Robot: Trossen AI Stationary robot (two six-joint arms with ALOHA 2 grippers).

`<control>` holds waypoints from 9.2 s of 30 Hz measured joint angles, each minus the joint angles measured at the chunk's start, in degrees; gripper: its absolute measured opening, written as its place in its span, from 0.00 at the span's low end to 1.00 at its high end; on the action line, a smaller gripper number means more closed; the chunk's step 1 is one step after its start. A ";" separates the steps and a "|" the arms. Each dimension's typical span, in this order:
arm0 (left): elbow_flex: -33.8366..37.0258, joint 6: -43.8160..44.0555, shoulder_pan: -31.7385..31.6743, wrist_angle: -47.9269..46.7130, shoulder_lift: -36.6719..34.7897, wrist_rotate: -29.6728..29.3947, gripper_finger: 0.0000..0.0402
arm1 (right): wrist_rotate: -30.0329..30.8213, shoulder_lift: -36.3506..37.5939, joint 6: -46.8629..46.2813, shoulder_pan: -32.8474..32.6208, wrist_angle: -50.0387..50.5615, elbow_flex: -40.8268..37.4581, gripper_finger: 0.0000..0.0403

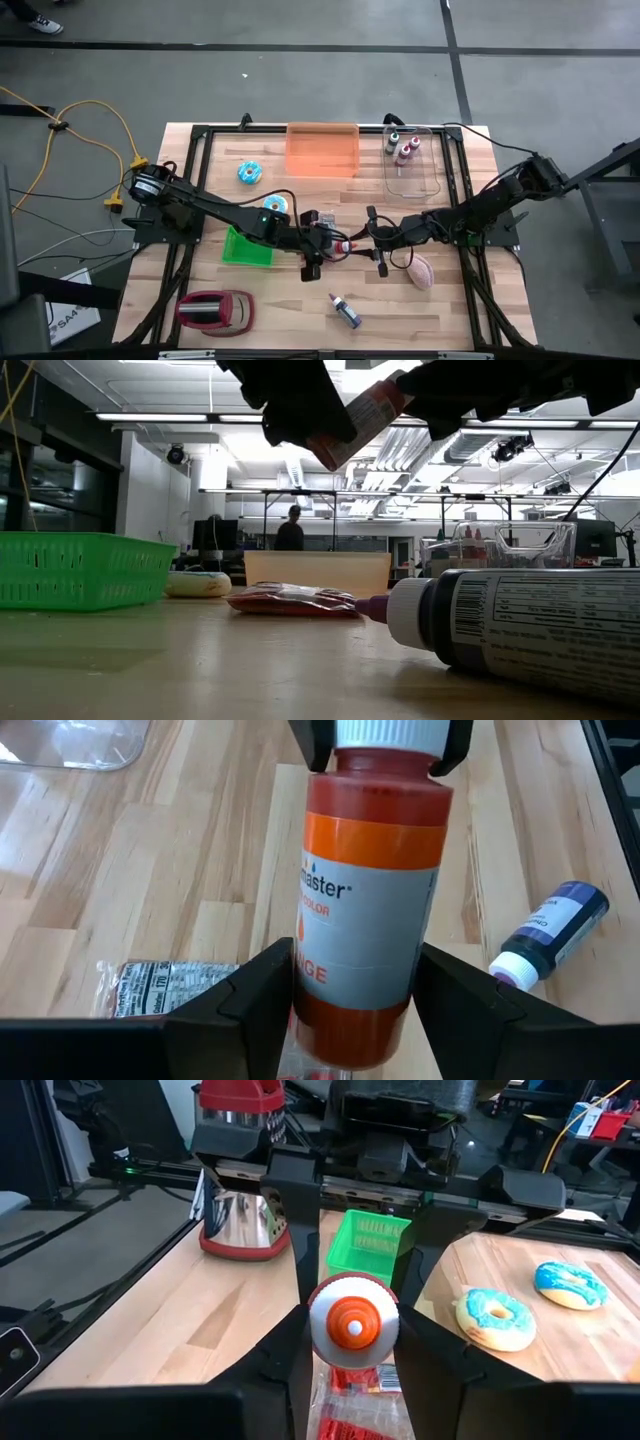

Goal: Pick & Place Food Item
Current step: Put the orange food coloring bottle into the transparent bin, then put the violet food coloring bottle into the transparent bin

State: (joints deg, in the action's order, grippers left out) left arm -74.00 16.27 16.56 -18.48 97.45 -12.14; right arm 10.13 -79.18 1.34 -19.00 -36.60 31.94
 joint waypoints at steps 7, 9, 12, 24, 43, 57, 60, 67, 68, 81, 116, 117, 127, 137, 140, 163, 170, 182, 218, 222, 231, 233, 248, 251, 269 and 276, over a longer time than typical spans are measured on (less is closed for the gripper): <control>0.00 0.00 0.00 -0.04 0.00 0.04 0.47 | 0.17 0.00 -1.77 0.00 2.74 0.00 0.27; 0.00 0.00 0.00 -0.06 0.00 0.07 0.47 | 0.23 0.00 -3.22 -0.01 4.34 0.00 0.27; 0.00 -0.02 0.00 -0.07 0.00 0.09 0.47 | 0.39 0.00 -4.43 -0.11 5.65 0.00 0.27; 0.00 -0.07 0.00 -0.22 0.00 0.24 0.47 | 10.32 8.70 -10.25 -0.87 21.59 0.04 0.27; 0.00 -0.05 0.00 -0.13 0.00 0.22 0.47 | 30.17 27.78 -16.80 7.51 45.82 0.02 0.27; 0.00 -0.04 0.00 -0.37 0.00 0.20 0.47 | 31.46 31.94 -26.95 28.28 60.36 0.02 0.27; 0.00 -0.08 0.00 -0.41 0.00 0.17 0.47 | 29.55 32.02 -31.23 31.05 66.75 0.02 0.27; 0.00 -1.47 0.00 -0.39 0.00 0.07 0.47 | 27.27 32.04 -35.82 35.84 75.78 0.02 0.27; 0.00 -1.47 0.00 -0.38 0.00 0.07 0.47 | 27.20 32.04 -35.81 36.65 76.08 0.02 0.27; 0.00 -1.69 0.00 -0.33 0.00 0.09 0.47 | 12.59 29.23 -31.45 51.98 71.25 0.02 0.27; 0.00 -1.95 0.01 -0.33 0.00 0.20 0.47 | 6.16 18.90 -28.06 56.68 64.39 0.00 0.37; 0.00 -1.95 0.02 -0.35 0.00 0.20 0.47 | 6.15 18.93 -28.06 56.68 64.38 0.00 0.38; 0.00 -1.95 0.02 -0.33 0.00 0.20 0.47 | 6.25 19.65 -26.56 56.68 64.34 0.00 0.38; 0.00 -1.95 0.02 -0.35 0.00 0.17 0.47 | 8.08 25.14 -25.22 56.66 64.20 0.00 0.38; 0.00 -1.95 0.02 -0.34 0.00 0.17 0.47 | 7.94 27.49 -25.05 56.65 64.19 0.00 0.38; 0.00 -1.92 0.07 -0.34 0.00 1.77 0.47 | -11.75 34.11 -20.17 51.72 54.67 0.00 0.38; 0.00 -1.90 0.84 -0.37 0.00 1.79 0.47 | -14.75 34.14 -19.41 41.12 48.30 0.00 0.38; 0.00 -2.73 5.78 -0.39 0.00 1.93 0.47 | -8.76 30.85 -24.15 19.88 47.47 0.00 0.38; 0.08 -23.02 6.38 11.92 8.65 24.19 0.47 | 8.42 16.00 -53.12 -16.32 38.46 0.00 0.28; 0.13 -24.23 6.38 12.73 9.91 24.22 0.47 | 8.72 16.00 -54.20 -17.06 39.15 0.00 0.28; 0.17 -25.94 5.68 13.80 13.32 23.36 0.47 | 9.46 15.96 -54.29 -17.18 39.27 0.00 0.27; 0.15 -25.95 5.25 14.82 13.82 23.33 0.47 | 9.46 15.96 -54.27 -17.16 39.35 0.00 0.26; 0.17 -23.90 5.35 17.03 14.97 23.38 0.47 | 6.03 10.00 -54.07 -16.87 35.52 0.00 0.26; 0.17 -23.14 5.38 17.15 14.97 22.92 0.47 | 5.58 6.91 -53.71 -16.98 29.05 -0.02 0.26; 0.17 -22.33 5.38 17.21 14.97 22.77 0.47 | 11.02 -2.90 -39.09 -23.90 27.90 17.27 0.26; 0.17 -22.30 6.17 16.93 14.97 22.77 0.47 | 15.85 -7.14 -41.63 -25.30 38.82 24.51 0.26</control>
State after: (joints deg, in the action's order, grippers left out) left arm -73.82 -6.03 22.73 -1.55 112.42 10.63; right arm 25.98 -86.31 -40.28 -44.31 2.22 56.46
